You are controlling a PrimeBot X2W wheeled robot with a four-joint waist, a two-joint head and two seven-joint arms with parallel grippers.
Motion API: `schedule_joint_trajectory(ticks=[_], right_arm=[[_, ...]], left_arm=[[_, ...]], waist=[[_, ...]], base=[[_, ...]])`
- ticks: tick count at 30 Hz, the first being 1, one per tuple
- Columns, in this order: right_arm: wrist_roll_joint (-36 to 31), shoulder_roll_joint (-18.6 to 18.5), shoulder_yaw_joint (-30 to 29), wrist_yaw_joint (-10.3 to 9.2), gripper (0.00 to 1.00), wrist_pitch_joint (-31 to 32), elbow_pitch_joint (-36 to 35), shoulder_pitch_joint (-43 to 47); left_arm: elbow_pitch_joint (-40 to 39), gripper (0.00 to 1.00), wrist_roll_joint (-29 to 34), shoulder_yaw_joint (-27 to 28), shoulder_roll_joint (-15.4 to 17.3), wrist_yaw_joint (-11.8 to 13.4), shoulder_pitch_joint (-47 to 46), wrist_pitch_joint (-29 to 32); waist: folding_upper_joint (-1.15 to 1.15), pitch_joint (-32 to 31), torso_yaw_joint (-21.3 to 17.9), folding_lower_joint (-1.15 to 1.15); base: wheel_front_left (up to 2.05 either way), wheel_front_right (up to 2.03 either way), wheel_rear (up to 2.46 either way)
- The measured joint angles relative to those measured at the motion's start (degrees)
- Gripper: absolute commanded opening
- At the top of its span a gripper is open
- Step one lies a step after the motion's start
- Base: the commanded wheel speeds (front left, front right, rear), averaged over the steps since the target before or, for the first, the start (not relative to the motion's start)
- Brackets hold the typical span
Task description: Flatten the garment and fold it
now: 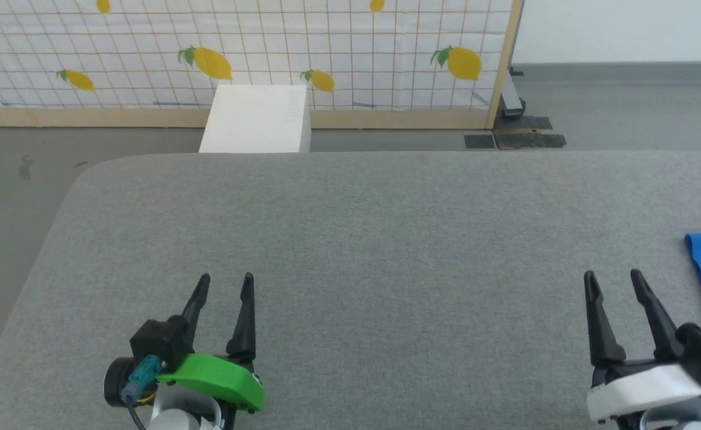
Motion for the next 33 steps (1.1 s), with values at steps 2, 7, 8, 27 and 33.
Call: schedule_joint_trajectory(ticks=[2, 7, 8, 27, 33], right_arm=[[-0.9, 1.0, -0.6, 0.0, 1.0, -0.1, -0.4, 1.1], [-2.2, 2.6, -2.6, 0.0, 1.0, -0.6, -1.2, 2.8], [-2.4, 2.9, -2.9, 0.0, 1.0, -0.6, -1.4, 3.1], [-2.9, 4.2, -4.0, 0.0, 1.0, -0.8, -2.3, 4.4], [-2.9, 4.3, -4.0, 0.0, 1.0, -0.8, -2.3, 4.4]], left_arm=[[0.1, 1.0, -0.3, -0.4, 0.0, 0.2, 0.2, 0.0], [0.3, 1.0, -1.1, -1.0, 0.0, 0.9, 0.7, 0.0], [0.3, 1.0, -1.2, -1.1, 0.0, 1.0, 0.8, 0.0], [0.2, 1.0, -2.6, -1.9, -0.1, 2.0, 2.0, 0.0], [0.2, 1.0, -2.9, -2.1, -0.1, 2.0, 2.0, 0.0]], waist=[[0.0, -0.2, 0.3, 0.0], [0.0, -0.4, 0.4, 0.0], [0.0, -0.5, 0.4, 0.0], [0.0, -0.6, 0.6, 0.0], [0.0, -0.6, 0.7, 0.0]], base=[[0.0, 0.0, 0.0], [0.0, 0.0, 0.0], [0.0, 0.0, 0.0], [0.0, 0.0, 0.0], [0.0, 0.0, 0.0]])
